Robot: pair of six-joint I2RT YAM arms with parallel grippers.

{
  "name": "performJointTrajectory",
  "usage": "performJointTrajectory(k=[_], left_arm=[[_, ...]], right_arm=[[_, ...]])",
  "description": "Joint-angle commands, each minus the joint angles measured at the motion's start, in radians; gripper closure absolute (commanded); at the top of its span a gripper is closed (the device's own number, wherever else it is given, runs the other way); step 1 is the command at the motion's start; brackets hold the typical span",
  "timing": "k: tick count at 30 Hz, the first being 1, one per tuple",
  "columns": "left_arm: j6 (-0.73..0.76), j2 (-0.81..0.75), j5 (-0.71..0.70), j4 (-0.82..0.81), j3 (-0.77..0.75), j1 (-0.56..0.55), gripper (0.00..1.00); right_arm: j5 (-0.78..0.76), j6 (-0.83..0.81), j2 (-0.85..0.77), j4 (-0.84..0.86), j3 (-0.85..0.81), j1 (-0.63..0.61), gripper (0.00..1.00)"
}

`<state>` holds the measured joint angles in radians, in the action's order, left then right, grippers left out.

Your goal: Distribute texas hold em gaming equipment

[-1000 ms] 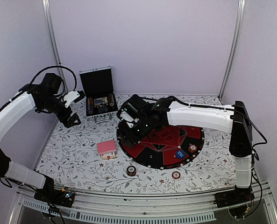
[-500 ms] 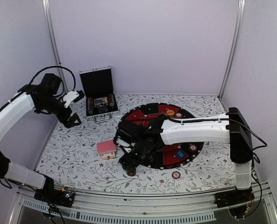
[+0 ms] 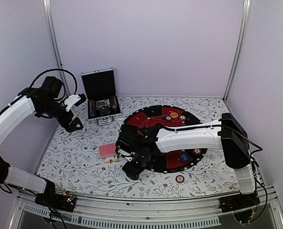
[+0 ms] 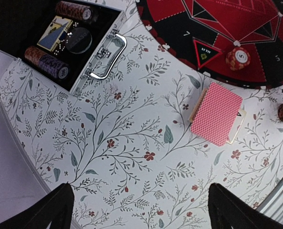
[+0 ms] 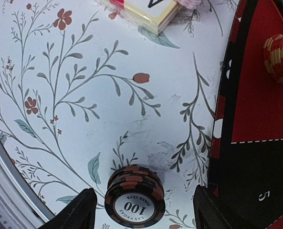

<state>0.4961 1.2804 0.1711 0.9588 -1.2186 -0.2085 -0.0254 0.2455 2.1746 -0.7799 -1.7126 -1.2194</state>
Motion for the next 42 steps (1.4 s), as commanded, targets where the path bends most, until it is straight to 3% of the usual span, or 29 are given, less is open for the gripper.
performJointTrajectory(k=[1,10,27,42], left_arm=[[-0.007,-0.012,0.006,0.008,0.004,-0.015,0.00],[-0.001,-0.012,-0.010,0.008,-0.007,-0.016,0.00],[0.004,-0.003,-0.022,0.017,-0.038,-0.017,0.00],[0.007,-0.004,-0.024,0.017,-0.041,-0.017,0.00]], right_arm=[[-0.017,-0.013,0.029,-0.005,-0.036,-0.009,0.30],[-0.014,-0.018,0.046,-0.010,-0.046,-0.011,0.43],[0.008,-0.025,0.044,-0.017,-0.035,-0.019,0.54],[-0.006,-0.022,0.010,-0.027,-0.056,-0.020,0.70]])
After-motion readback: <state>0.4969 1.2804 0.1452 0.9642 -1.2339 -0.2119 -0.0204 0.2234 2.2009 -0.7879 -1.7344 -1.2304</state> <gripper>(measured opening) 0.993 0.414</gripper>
